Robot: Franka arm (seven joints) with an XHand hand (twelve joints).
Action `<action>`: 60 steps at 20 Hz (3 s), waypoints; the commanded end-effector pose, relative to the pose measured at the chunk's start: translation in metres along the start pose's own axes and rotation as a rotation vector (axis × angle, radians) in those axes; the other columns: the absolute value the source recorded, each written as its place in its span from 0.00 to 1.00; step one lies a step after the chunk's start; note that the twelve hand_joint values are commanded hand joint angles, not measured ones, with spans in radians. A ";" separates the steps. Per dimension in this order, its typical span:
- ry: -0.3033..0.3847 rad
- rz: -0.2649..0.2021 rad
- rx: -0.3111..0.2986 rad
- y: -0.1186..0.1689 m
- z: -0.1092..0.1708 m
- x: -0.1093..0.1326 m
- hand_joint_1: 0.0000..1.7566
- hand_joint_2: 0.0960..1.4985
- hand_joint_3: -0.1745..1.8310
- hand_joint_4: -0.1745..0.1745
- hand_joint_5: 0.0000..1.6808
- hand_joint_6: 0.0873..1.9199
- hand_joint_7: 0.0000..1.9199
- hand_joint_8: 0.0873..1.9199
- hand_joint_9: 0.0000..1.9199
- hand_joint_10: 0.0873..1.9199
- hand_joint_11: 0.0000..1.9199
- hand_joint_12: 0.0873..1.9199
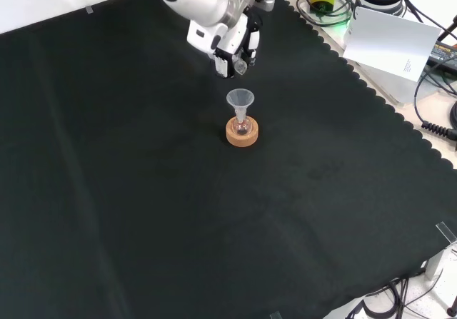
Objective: Pour the water from the graduated cylinder into the round-bottom flask.
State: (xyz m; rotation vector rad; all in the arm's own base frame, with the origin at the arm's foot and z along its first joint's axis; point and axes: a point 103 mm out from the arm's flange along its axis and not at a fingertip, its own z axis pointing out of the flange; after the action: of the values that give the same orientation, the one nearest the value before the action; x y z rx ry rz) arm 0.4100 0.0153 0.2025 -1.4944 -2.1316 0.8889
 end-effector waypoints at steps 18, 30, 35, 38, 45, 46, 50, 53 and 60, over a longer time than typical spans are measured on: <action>-0.076 0.112 0.195 0.003 -0.001 -0.006 0.71 0.76 0.09 0.00 0.52 0.58 0.47 0.58 0.72 0.01 0.61 0.40; -0.084 0.101 0.253 0.007 -0.003 0.002 0.71 0.76 0.09 0.00 0.52 0.58 0.47 0.58 0.72 0.00 0.61 0.40; -0.100 0.115 0.283 0.006 -0.004 0.002 0.71 0.76 0.09 0.00 0.52 0.58 0.47 0.58 0.73 0.00 0.61 0.40; -0.111 0.116 0.287 0.007 -0.006 0.004 0.71 0.76 0.09 0.00 0.52 0.58 0.47 0.58 0.73 0.00 0.61 0.40; -0.143 0.128 0.307 0.007 -0.010 0.010 0.71 0.76 0.09 0.00 0.52 0.58 0.47 0.58 0.73 0.00 0.61 0.39; -0.147 0.132 0.312 0.007 -0.011 0.011 0.71 0.76 0.09 0.00 0.52 0.58 0.47 0.58 0.73 0.00 0.61 0.39; -0.161 0.146 0.336 0.007 -0.013 0.014 0.71 0.76 0.09 0.00 0.52 0.58 0.47 0.58 0.73 0.00 0.61 0.39; -0.169 0.157 0.349 0.006 -0.015 0.017 0.71 0.76 0.09 0.00 0.52 0.58 0.47 0.58 0.73 0.00 0.61 0.39; -0.190 0.188 0.387 0.004 -0.019 0.020 0.71 0.76 0.09 0.00 0.52 0.58 0.47 0.58 0.73 0.00 0.61 0.39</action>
State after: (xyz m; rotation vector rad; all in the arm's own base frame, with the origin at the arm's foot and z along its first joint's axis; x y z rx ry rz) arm 0.4188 0.0393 0.2109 -1.4617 -1.8475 1.4378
